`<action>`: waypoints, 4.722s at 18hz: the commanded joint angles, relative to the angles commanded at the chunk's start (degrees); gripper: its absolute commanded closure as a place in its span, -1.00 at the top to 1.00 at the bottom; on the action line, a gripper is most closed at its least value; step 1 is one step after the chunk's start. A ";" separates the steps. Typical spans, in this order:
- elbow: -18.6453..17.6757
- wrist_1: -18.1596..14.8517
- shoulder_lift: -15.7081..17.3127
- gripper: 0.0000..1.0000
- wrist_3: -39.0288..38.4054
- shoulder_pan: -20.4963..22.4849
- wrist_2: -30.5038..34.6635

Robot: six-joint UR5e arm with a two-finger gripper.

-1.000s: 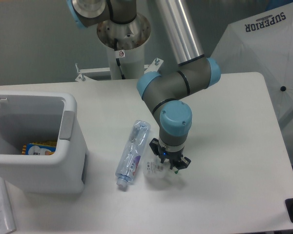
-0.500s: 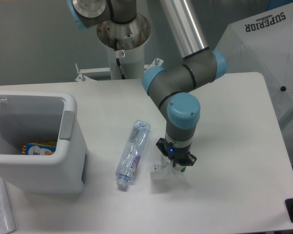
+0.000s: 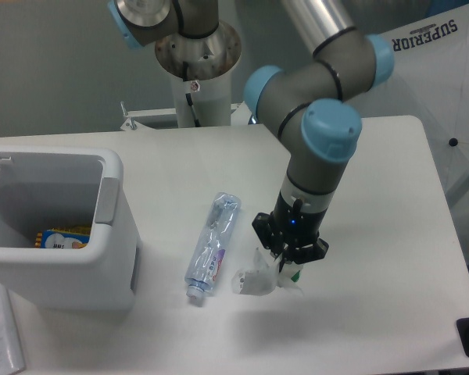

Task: Place the trash in the trash can
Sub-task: 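Lift the bag, carry it over the trash bin and release, then move the open gripper back over the clear water bottle, then rotate the gripper and lower it around the bottle cap end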

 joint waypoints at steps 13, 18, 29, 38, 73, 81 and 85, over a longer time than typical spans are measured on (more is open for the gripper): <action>-5.79 0.00 14.59 -1.00 -12.23 -9.83 -10.48; -8.61 0.09 16.97 -0.56 -12.67 -14.67 -10.56; -8.53 1.05 15.14 1.00 -11.79 -13.73 -9.95; -0.62 3.34 1.43 1.00 -11.96 -2.20 -10.04; 9.32 -15.12 -21.26 1.00 -10.30 -13.71 18.79; 10.10 -15.20 -22.84 1.00 -10.65 -15.03 21.07; 10.20 -15.21 -23.19 1.00 -10.91 -15.29 21.25</action>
